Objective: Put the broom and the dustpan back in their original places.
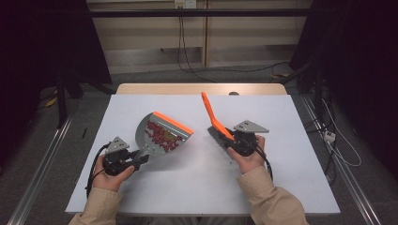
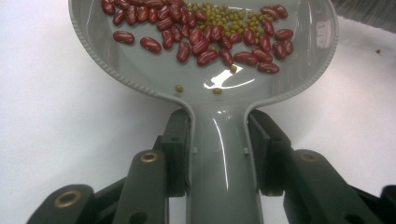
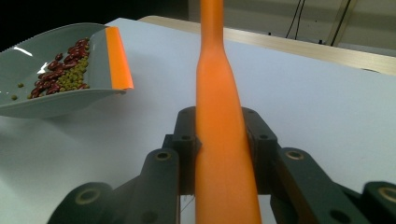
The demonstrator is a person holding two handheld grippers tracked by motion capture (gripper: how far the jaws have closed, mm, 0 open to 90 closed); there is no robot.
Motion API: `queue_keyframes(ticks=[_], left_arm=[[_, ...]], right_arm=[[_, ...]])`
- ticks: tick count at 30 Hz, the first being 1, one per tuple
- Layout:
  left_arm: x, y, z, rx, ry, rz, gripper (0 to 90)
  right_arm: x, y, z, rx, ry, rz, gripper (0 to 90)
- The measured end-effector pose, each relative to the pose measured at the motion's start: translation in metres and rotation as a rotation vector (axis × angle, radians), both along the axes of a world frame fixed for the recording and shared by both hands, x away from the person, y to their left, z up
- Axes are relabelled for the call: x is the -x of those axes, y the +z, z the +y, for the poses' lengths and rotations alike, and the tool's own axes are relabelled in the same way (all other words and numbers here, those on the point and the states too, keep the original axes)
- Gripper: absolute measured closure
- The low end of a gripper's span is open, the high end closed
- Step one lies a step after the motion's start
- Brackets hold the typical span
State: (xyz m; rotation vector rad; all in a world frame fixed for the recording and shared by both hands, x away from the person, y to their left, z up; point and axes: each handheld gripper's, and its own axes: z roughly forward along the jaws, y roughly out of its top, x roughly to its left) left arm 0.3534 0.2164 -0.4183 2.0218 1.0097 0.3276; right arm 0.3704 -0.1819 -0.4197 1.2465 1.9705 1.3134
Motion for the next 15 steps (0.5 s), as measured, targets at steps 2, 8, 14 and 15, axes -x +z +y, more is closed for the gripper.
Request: queue_keyframes(ticks=[2, 8, 14, 15], left_arm=[[-0.001, 0.000, 0.001, 0.003, 0.011, 0.000, 63.1], [-0.004, -0.002, 0.003, 0.000, 0.031, 0.010, 63.1], [-0.007, -0.004, 0.005, -0.009, 0.063, 0.020, 63.1], [-0.007, -0.004, 0.006, -0.013, 0.067, 0.023, 63.1]], right_arm=[[0.000, 0.000, -0.002, -0.003, -0.001, 0.000, 71.2], [0.002, 0.000, -0.010, -0.006, -0.015, 0.001, 71.2], [0.004, 0.001, -0.018, -0.007, -0.026, -0.003, 71.2], [0.005, 0.001, -0.020, -0.010, -0.031, 0.002, 71.2]])
